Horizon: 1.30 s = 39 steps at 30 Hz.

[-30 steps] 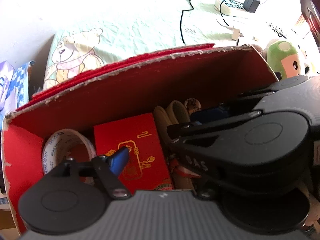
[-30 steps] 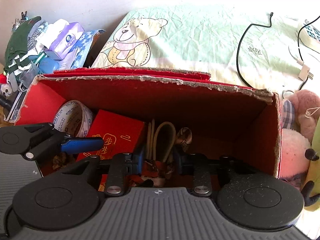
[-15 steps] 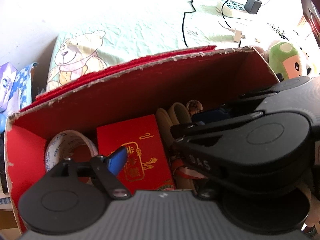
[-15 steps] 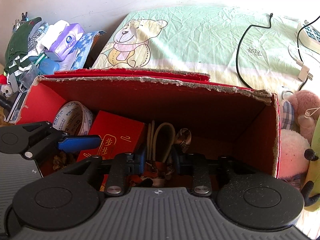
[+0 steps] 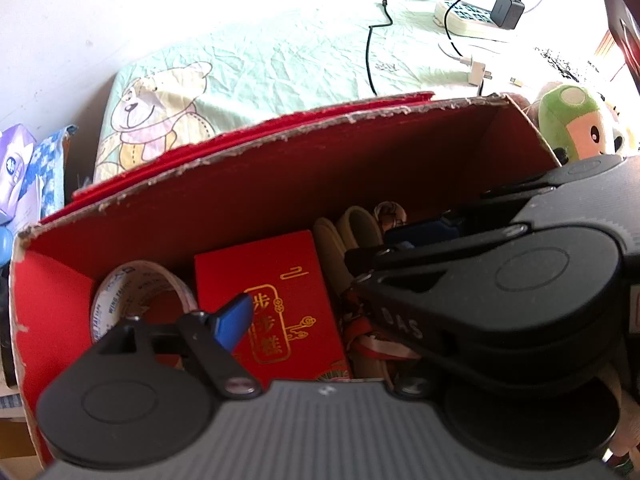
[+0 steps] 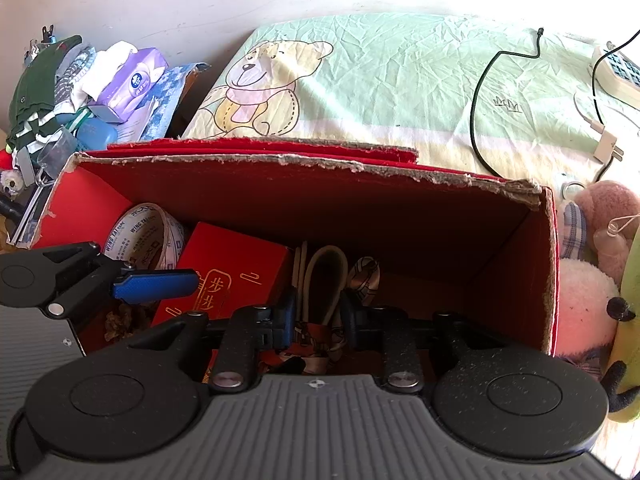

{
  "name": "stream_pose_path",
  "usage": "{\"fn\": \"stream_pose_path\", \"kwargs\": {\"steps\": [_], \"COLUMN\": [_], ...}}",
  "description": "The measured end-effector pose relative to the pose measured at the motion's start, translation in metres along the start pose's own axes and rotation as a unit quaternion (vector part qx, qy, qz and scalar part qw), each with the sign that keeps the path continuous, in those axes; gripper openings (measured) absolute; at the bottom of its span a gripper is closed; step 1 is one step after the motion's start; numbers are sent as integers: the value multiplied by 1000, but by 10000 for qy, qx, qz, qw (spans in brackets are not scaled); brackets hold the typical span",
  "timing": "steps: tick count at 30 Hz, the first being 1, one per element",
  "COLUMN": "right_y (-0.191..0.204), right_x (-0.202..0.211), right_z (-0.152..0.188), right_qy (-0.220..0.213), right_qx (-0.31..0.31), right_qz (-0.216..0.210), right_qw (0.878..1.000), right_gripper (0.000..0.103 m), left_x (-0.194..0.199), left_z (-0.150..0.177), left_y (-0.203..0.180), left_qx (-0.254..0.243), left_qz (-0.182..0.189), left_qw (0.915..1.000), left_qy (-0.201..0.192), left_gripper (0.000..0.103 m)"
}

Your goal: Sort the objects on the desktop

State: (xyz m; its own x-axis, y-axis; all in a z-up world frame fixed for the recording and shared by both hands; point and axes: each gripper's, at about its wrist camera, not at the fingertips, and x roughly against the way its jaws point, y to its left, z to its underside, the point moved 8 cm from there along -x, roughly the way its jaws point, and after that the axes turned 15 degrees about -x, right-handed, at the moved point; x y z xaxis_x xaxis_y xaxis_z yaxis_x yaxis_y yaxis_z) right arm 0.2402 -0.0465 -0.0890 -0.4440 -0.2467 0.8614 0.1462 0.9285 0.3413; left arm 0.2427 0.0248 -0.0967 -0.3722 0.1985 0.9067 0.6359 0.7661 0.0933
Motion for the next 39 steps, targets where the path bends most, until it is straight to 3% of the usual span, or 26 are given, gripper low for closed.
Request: {"fn": "stream_pose_path", "kwargs": {"steps": [25,39], "right_y": [3,8], "right_x": [2,12], "right_z": [1,-2], "right_qy": [123,-262], "right_qx": [-37,97], "right_qz": [-382,-635], "right_qw": [9992,9976], "right_gripper": [25,26], "left_x": [2,7], "left_z": [0,-2], "left_y": [-2,-4], "left_qx": [-41,-144], "left_qz": [-86,-226], "left_qw": [9999,9994], "left_qy": [-60,-225], "left_gripper": [82,82]}}
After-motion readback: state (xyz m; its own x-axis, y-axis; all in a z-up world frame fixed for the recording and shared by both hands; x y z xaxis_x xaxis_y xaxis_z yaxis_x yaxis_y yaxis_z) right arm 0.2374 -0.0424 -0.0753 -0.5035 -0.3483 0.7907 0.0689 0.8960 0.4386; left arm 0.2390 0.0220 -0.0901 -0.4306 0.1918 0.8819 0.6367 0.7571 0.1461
